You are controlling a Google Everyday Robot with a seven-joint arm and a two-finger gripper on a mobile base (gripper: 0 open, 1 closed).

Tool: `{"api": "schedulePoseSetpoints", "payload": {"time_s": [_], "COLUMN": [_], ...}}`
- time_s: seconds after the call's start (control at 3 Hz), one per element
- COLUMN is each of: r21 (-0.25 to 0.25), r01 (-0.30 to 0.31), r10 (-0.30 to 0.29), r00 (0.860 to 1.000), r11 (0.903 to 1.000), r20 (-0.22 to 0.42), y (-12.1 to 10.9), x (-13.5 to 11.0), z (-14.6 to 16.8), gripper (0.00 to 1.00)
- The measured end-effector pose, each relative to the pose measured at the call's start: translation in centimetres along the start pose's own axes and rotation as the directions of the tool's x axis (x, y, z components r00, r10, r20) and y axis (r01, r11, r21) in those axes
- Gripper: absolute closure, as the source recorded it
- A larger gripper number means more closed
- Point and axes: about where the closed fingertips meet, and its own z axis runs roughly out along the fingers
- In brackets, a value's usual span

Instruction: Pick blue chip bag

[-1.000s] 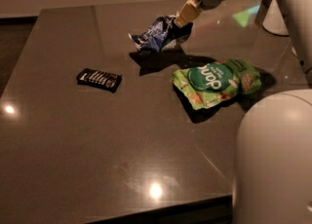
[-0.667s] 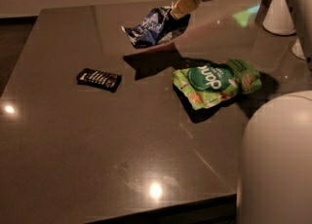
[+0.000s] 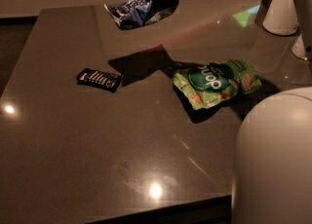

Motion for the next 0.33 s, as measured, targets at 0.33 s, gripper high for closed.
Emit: {"api": "schedulePoseSetpoints", "payload": {"time_s": [0.33], "r21": [0.0], "r01": [0.001], "r10": [-0.001], "r00": [1.0], "r11": [1.0], "r20": [0.001], "y": [0.01], "x": [-0.08], "z": [-0.02], "gripper": [1.0]}}
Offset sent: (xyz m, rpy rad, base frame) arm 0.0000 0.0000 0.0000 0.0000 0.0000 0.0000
